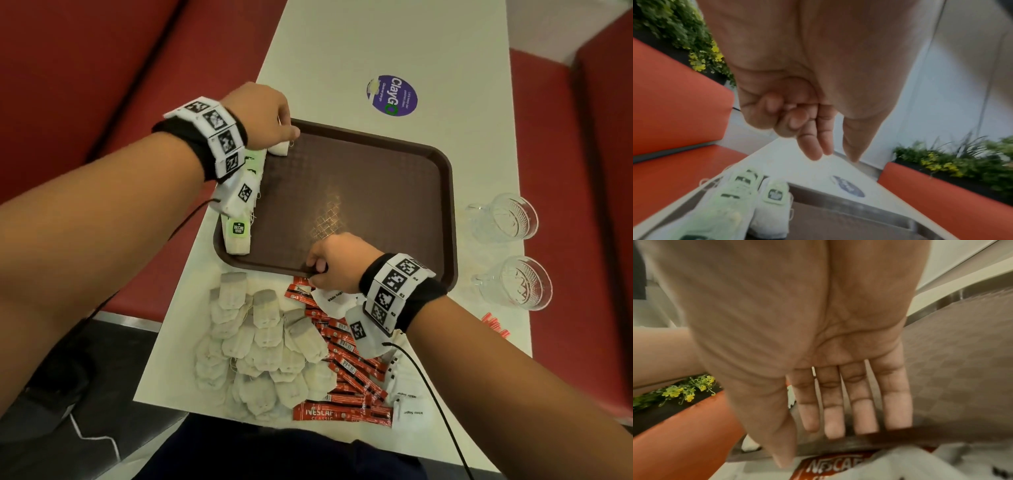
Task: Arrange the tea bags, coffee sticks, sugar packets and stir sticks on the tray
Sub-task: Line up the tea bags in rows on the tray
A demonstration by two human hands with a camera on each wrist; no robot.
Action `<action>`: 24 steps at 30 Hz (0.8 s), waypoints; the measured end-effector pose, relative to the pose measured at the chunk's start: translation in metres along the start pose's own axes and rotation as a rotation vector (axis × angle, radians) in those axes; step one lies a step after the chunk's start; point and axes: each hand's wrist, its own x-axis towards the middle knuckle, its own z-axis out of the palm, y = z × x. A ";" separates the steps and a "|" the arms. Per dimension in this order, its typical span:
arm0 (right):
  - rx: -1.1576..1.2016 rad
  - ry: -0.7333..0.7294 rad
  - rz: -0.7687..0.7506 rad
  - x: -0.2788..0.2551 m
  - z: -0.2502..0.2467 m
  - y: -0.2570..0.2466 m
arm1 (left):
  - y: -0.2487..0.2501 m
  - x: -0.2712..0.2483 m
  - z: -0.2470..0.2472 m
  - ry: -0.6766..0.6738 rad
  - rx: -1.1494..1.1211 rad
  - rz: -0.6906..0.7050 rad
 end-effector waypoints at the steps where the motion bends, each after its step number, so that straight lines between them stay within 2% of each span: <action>1: 0.005 0.018 -0.016 -0.003 0.000 -0.003 | 0.002 -0.019 -0.006 0.002 -0.039 0.032; 6: 0.019 0.109 -0.187 -0.013 0.010 -0.031 | 0.000 -0.109 0.004 -0.163 -0.121 0.129; 9: -0.014 0.073 -0.261 -0.013 0.020 -0.047 | -0.010 -0.150 0.032 -0.275 -0.138 0.130; 13: -0.088 -0.003 -0.267 -0.007 0.037 -0.060 | -0.024 -0.190 0.068 -0.375 -0.137 0.148; 19: -0.206 0.002 -0.245 -0.005 0.047 -0.065 | -0.029 -0.217 0.091 -0.333 -0.151 0.151; 24: -0.207 0.025 -0.205 0.001 0.048 -0.066 | -0.028 -0.223 0.093 -0.279 -0.126 0.141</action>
